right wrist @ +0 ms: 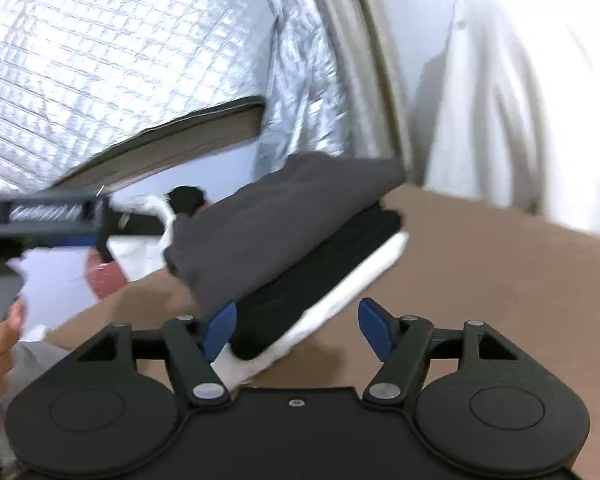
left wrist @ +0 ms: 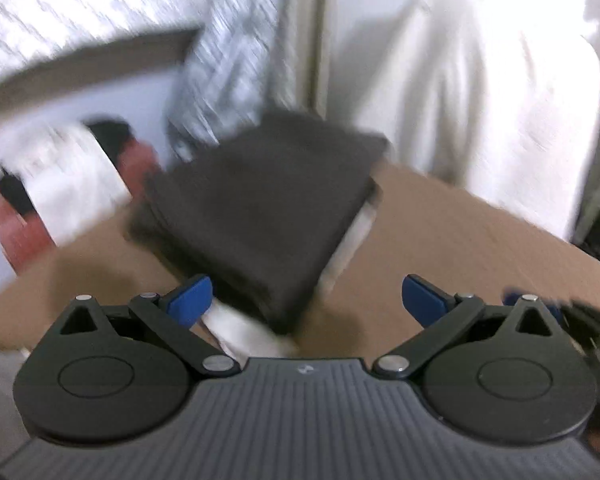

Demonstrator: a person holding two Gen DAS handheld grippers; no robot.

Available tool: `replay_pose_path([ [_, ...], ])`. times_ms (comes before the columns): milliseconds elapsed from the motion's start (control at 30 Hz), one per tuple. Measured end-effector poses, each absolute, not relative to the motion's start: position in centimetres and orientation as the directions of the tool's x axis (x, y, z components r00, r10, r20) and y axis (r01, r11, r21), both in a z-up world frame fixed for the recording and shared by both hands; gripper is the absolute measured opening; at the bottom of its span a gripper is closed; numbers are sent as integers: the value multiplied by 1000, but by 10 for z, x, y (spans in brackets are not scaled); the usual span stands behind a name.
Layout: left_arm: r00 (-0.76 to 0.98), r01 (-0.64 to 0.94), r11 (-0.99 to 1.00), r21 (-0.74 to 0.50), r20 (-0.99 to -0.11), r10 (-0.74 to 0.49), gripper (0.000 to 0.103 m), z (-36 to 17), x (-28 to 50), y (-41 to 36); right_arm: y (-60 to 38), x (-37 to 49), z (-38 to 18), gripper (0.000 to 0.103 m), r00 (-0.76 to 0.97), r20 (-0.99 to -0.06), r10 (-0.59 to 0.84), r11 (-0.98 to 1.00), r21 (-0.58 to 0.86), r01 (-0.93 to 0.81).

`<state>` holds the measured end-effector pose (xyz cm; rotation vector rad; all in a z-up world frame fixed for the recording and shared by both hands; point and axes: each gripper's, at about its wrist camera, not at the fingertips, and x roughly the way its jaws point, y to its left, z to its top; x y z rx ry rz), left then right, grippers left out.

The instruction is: Fold clothes

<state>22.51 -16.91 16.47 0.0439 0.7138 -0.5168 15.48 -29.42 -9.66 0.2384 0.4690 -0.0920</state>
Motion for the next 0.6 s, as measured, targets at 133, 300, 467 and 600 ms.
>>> replay_pose_path([
  [133, 656, 444, 890, -105, -638, -403, 103, 164, 191, -173, -299, 132, -83, 81, 873, -483, -70, 969, 176, 174],
  [300, 683, 413, 908, -74, -634, -362, 103, 161, 152, -175, -303, 108, -74, 82, 863, -497, -92, 958, 192, 213],
  [467, 711, 408, 912, -38, -614, -343, 103, 167, 125, -170, -294, 94, -73, 83, 836, -528, -153, 944, 171, 281],
  [600, 734, 377, 926, -7, -608, -303, 103, 167, 108, -166, -289, 81, -72, 84, 843, -525, -115, 945, 204, 256],
])
